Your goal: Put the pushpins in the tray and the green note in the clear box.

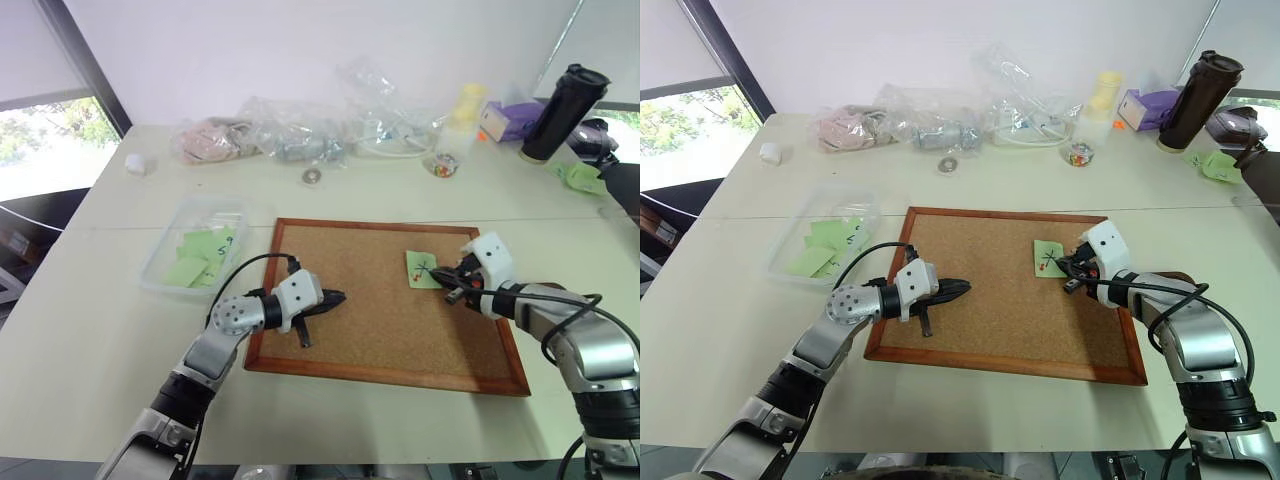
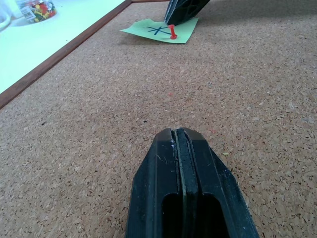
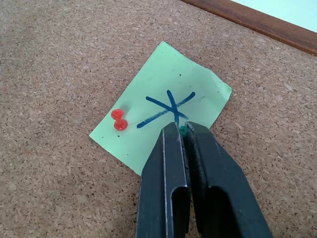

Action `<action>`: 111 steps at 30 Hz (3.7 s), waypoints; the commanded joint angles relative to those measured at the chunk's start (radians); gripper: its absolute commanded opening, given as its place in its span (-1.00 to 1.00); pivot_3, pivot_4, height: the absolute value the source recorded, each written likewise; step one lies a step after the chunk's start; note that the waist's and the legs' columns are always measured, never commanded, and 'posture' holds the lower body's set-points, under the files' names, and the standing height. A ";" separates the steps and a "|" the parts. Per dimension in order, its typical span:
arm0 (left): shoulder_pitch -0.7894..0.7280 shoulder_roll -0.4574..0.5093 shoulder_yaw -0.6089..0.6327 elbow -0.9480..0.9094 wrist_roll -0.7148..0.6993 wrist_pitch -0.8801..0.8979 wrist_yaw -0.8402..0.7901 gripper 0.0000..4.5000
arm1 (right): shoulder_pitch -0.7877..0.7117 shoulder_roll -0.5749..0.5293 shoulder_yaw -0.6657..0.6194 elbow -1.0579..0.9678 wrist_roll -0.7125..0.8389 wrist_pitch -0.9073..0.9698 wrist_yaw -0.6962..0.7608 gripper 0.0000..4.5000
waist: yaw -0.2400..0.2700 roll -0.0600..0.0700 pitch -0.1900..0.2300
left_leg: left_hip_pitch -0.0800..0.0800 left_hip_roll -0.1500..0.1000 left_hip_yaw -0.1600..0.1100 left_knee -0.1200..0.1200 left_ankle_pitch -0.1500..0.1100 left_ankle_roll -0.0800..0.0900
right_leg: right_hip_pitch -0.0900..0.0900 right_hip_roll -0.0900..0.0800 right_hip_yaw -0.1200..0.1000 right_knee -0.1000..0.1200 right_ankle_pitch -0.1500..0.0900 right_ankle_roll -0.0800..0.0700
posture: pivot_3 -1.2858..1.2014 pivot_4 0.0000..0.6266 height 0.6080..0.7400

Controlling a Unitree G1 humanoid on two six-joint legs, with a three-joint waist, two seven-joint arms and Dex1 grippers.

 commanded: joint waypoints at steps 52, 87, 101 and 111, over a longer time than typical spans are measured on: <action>-0.007 -0.010 -0.025 0.066 0.015 -0.015 -0.052 -1.00 | 0.415 -0.025 -0.558 -0.029 0.099 0.013 -0.021 -0.96 | 0.004 0.001 0.001 | 0.004 0.000 0.001 -0.001 0.000 0.001 | 0.005 0.000 0.001 -0.002 0.000 0.000 | 0.03 -0.52 1.00; -0.011 -0.012 -0.018 0.081 0.024 -0.026 -0.030 -1.00 | 0.032 0.019 -0.142 -0.178 0.175 0.097 -0.098 0.77 | 0.005 0.002 0.000 | 0.004 0.000 -0.001 -0.001 0.000 0.001 | 0.006 0.000 -0.001 -0.003 0.000 0.000 | 0.03 -0.52 1.00; 0.014 0.007 -0.012 0.019 0.023 0.014 -0.008 -1.00 | 0.047 0.087 0.010 -0.054 0.046 -0.040 -0.075 0.77 | 0.002 0.001 0.001 | 0.004 0.000 -0.001 -0.002 0.000 0.000 | 0.005 0.000 0.000 -0.003 0.000 0.000 | 0.03 -0.52 1.00; 0.017 0.009 -0.014 0.000 0.017 0.030 -0.006 -1.00 | 0.078 0.074 0.020 -0.084 -0.008 -0.087 -0.065 0.77 | 0.001 0.001 0.001 | 0.004 0.000 -0.001 -0.003 0.000 0.000 | 0.004 0.000 0.000 -0.003 0.000 0.000 | 0.03 -0.52 1.00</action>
